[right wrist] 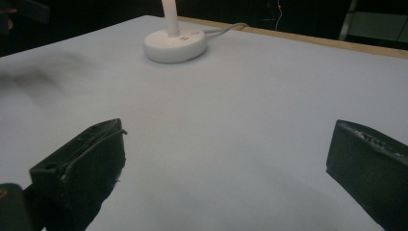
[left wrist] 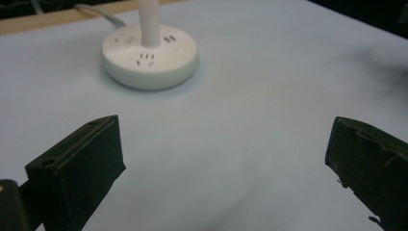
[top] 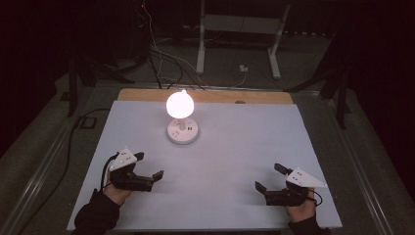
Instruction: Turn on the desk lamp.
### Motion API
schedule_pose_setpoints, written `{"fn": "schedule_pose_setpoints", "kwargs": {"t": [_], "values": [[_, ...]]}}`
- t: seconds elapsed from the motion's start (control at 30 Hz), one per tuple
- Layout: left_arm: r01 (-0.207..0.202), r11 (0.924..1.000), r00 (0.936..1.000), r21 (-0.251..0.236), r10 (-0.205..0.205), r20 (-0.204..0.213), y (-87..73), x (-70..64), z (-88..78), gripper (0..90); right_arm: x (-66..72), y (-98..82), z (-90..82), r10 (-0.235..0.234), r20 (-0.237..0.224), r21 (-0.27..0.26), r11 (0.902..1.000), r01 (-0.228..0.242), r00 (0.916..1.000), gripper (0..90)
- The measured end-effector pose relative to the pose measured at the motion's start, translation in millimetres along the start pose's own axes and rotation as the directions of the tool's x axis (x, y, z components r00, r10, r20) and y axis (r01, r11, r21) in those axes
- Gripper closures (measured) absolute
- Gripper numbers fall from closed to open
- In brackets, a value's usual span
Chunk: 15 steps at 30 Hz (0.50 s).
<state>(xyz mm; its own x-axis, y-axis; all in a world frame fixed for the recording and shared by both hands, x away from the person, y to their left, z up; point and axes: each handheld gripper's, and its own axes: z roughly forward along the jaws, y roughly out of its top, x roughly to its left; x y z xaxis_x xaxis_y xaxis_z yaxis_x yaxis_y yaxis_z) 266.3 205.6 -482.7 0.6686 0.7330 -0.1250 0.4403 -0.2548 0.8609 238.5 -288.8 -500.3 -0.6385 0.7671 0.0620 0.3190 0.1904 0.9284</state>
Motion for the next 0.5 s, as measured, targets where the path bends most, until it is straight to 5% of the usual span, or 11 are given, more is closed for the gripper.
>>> {"fn": "schedule_pose_setpoints", "kwargs": {"t": [0.3, 0.5], "values": [[-0.006, 0.9959, 0.9958, 0.09, -0.002, 0.092, -21.3, 5.9, -3.2, 0.4, 0.4, -0.2, 1.1, -0.001, -0.004, 0.005, 1.0, 0.001, 1.0, 0.0], [-0.016, 0.9861, 0.9967, 0.166, 0.002, 0.081, -34.0, 5.1, -4.5, 0.4, 0.4, -0.5, 1.2, 0.002, -0.006, 0.006, 1.0, -0.002, 1.0, 0.0]]}}
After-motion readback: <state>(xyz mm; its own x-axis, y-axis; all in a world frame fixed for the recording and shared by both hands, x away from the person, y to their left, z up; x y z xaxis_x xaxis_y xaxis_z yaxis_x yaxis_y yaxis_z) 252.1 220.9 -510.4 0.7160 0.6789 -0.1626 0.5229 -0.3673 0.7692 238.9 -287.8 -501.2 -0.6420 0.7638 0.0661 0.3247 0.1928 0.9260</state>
